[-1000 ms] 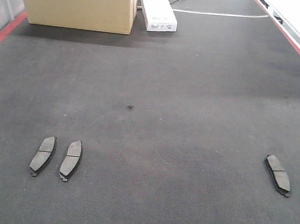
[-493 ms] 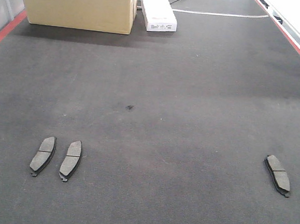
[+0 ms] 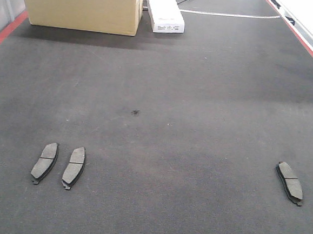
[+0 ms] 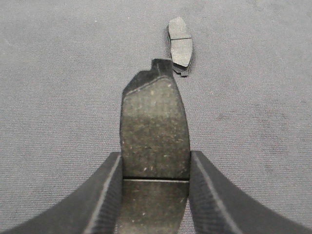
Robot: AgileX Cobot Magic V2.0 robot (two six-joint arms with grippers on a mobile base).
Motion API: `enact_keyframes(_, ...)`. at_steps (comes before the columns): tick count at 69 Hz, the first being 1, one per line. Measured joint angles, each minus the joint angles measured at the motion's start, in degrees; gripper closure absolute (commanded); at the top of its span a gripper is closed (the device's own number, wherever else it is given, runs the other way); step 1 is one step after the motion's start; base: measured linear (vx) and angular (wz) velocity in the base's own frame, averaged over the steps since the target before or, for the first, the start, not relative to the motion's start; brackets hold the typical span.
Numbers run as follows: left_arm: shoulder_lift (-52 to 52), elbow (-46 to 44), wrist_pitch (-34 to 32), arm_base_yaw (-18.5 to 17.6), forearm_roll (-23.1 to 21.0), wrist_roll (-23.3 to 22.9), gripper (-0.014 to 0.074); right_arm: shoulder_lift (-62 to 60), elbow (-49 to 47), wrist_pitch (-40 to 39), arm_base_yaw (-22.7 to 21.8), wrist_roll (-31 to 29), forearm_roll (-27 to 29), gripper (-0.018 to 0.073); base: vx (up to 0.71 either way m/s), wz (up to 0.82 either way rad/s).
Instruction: Move and align brake pads A on conveyor
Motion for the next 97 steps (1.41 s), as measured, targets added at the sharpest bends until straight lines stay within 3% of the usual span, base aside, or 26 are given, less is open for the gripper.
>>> enact_keyframes(38, 0.0, 0.0, 0.0, 0.0, 0.0, 0.0, 0.0079, 0.0, 0.0, 0.0, 0.0, 0.0, 0.0, 0.0564, 0.0, 0.0)
enact_keyframes(49, 0.0, 0.0, -0.19, 0.0, 0.0, 0.0, 0.0238, 0.0, 0.0, 0.0, 0.0, 0.0, 0.0, 0.0564, 0.0, 0.0)
enact_keyframes(64, 0.0, 0.0, -0.24, 0.0, 0.0, 0.0, 0.0606, 0.0, 0.0, 0.0, 0.0, 0.0, 0.0, 0.0564, 0.0, 0.0)
enact_keyframes(97, 0.0, 0.0, -0.07, 0.0, 0.0, 0.0, 0.0603, 0.0, 0.0, 0.0, 0.0, 0.0, 0.0, 0.0564, 0.0, 0.0)
